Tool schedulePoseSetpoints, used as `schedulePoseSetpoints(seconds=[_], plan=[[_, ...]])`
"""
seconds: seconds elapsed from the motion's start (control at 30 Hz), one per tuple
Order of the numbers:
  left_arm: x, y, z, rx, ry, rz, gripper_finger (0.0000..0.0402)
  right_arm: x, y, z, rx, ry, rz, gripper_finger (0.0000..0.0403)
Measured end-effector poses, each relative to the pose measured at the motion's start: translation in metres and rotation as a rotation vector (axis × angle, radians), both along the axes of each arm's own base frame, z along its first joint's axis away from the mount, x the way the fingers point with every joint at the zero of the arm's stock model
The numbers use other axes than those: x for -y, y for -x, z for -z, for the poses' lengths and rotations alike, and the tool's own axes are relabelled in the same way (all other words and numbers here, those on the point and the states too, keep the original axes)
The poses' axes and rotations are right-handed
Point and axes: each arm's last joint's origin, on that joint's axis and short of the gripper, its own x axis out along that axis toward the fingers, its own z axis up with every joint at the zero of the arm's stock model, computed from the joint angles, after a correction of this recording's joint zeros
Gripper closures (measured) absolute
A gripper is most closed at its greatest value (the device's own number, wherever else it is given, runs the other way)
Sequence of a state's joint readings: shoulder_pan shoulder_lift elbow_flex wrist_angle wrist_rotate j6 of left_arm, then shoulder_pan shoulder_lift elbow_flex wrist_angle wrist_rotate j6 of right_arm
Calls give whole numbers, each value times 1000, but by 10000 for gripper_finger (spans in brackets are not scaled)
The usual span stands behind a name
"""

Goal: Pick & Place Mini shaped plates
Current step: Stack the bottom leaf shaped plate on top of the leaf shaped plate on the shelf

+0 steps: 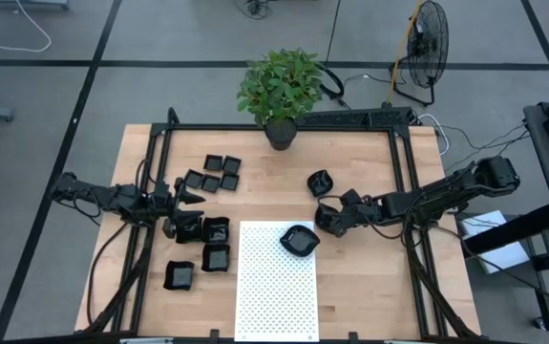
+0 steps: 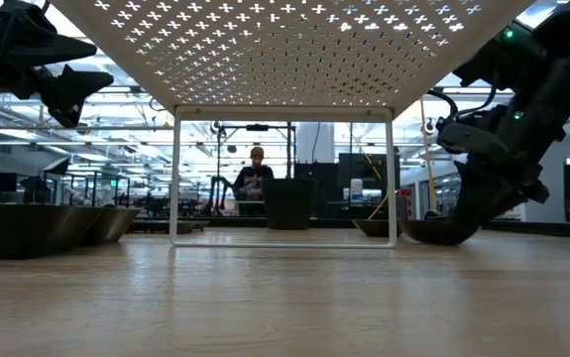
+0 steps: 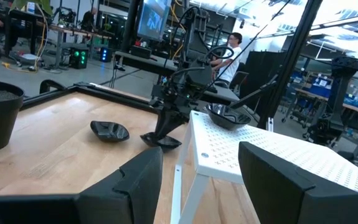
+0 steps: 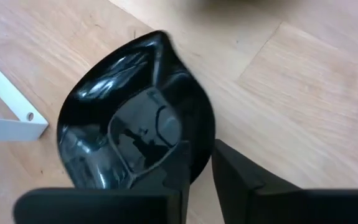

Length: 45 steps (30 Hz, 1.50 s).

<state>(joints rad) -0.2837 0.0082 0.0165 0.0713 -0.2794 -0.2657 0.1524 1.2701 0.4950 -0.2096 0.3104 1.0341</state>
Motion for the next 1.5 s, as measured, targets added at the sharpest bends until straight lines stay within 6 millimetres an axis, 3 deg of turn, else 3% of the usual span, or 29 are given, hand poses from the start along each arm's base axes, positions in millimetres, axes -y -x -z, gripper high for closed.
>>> schedulePoseSetpoints(seconds=[0.3, 0.53, 1.07, 1.33, 1.5], plan=[[0, 0, 0, 0, 0, 0, 188, 3, 0, -4, -7, 70, -100, 400], [0, 0, 0, 0, 0, 0, 188, 18, 5, -28, 98, 130, -115, 402], [0, 0, 0, 0, 0, 0, 188, 25, 2, -103, 674, 402, -279, 402], [0, 0, 0, 0, 0, 0, 188, 14, -11, -117, 934, 309, -530, 403], [0, 0, 0, 0, 0, 0, 188, 2, -28, -134, 930, 254, -612, 403]])
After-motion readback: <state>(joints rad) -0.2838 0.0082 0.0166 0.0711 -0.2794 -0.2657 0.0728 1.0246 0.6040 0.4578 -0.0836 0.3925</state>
